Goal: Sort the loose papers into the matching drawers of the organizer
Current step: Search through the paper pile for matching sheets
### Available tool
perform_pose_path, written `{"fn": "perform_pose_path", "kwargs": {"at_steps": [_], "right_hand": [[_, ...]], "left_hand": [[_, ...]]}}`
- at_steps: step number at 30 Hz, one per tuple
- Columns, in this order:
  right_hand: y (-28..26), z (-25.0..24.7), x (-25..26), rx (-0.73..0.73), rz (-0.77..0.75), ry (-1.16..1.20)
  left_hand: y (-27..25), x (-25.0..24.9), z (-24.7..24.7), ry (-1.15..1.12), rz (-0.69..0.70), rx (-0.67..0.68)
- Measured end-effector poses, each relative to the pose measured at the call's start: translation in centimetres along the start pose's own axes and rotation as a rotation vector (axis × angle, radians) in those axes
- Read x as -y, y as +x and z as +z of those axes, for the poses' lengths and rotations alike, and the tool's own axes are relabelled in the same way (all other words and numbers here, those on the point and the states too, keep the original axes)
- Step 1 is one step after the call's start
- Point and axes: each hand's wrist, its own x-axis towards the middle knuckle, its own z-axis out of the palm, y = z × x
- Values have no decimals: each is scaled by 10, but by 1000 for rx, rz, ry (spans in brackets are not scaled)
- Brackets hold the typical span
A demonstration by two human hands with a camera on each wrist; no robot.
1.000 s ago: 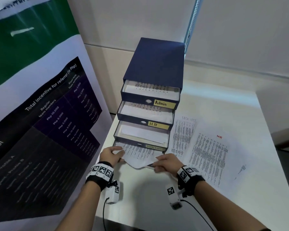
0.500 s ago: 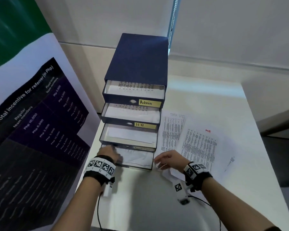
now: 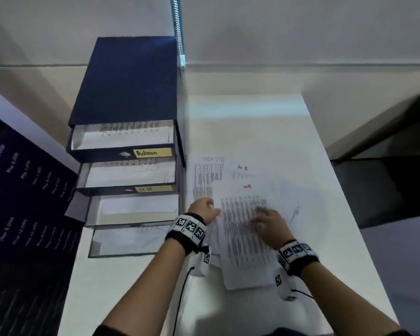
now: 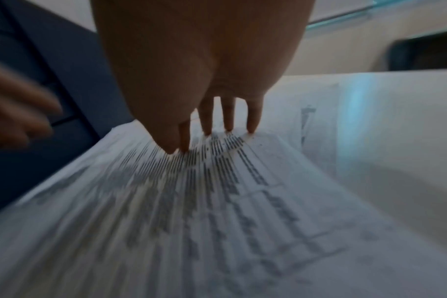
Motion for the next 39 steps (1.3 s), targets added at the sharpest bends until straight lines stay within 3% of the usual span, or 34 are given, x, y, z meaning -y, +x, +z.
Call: {"fn": "perform_pose_path", "kwargs": {"at_steps": [3, 6, 9, 14, 18, 21, 24, 30, 32, 33, 37, 39], "right_hand": [[-8, -3, -18, -206, 284, 234], [-5, -3, -33, -178, 471, 424], [0, -6, -39, -152, 503, 540], [-1, -4, -55, -122, 449, 647], [-7, -13, -65, 1, 416, 746], [-12, -22, -60, 30, 350, 791], [-15, -29, -42, -21, 213, 772], [-4, -14, 10, -56, -239, 419], [-4, -11, 21, -87, -279, 364], [-4, -9, 23, -114, -231, 377], [-2, -9, 6, -160, 199, 459], [-2, -13, -8, -126, 295, 469]], "left_hand": [[26, 12, 39, 52, -41, -155], [35, 11, 61, -9, -15, -279], [39, 4, 69, -84, 55, -366], [46, -1, 72, -116, 209, -322], [52, -2, 76, -110, 193, -326], [51, -5, 77, -159, 162, -256], [50, 5, 71, -239, 111, -254], [50, 30, 63, -373, 40, -249], [52, 35, 63, -400, 56, -287], [51, 35, 63, -405, 63, -313], [50, 37, 67, -390, 111, -369], [49, 38, 69, -376, 115, -356]]}}
